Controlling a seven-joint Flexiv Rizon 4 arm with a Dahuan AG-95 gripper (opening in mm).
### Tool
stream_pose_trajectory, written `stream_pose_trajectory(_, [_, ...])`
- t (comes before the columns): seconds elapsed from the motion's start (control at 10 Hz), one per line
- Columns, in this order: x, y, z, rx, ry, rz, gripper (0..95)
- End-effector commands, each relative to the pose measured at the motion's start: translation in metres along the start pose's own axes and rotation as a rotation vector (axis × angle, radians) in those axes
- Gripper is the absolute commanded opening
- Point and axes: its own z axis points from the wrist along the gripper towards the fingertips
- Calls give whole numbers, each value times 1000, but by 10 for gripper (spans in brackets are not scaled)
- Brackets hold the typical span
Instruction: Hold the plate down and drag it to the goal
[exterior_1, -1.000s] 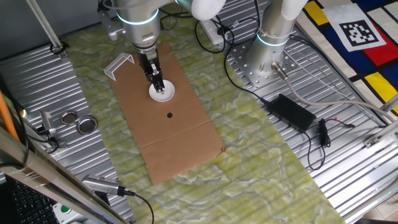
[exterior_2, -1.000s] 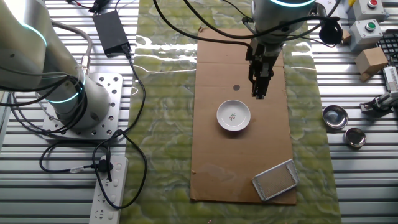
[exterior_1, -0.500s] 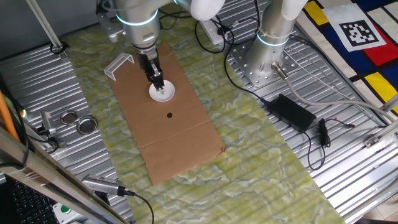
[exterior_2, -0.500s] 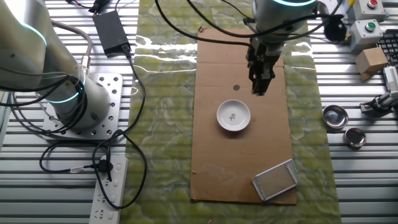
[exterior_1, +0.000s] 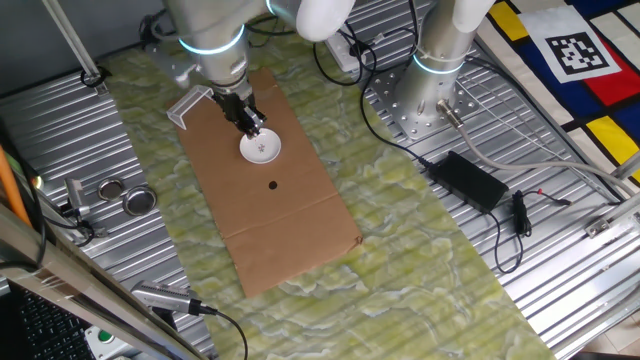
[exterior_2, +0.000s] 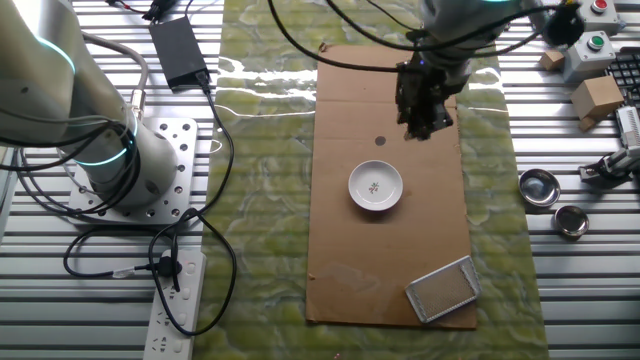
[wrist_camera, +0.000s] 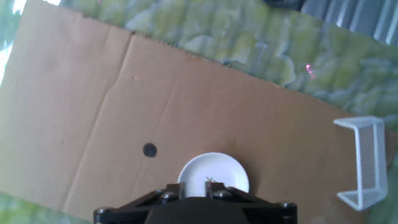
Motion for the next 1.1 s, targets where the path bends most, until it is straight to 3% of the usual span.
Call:
stream_pose_trajectory(0.1, [0,-2,8,83,41,-103,0])
stream_pose_trajectory(0.3, [-2,-6,22,176,52,-126,0])
stream_pose_trajectory(0.6, [2,-17,45,280,65,-147,0])
stream_pose_trajectory(0.9, [10,-29,67,280,52,-145,0])
stream_pose_trajectory(1.1, [11,-35,75,279,55,-167,0])
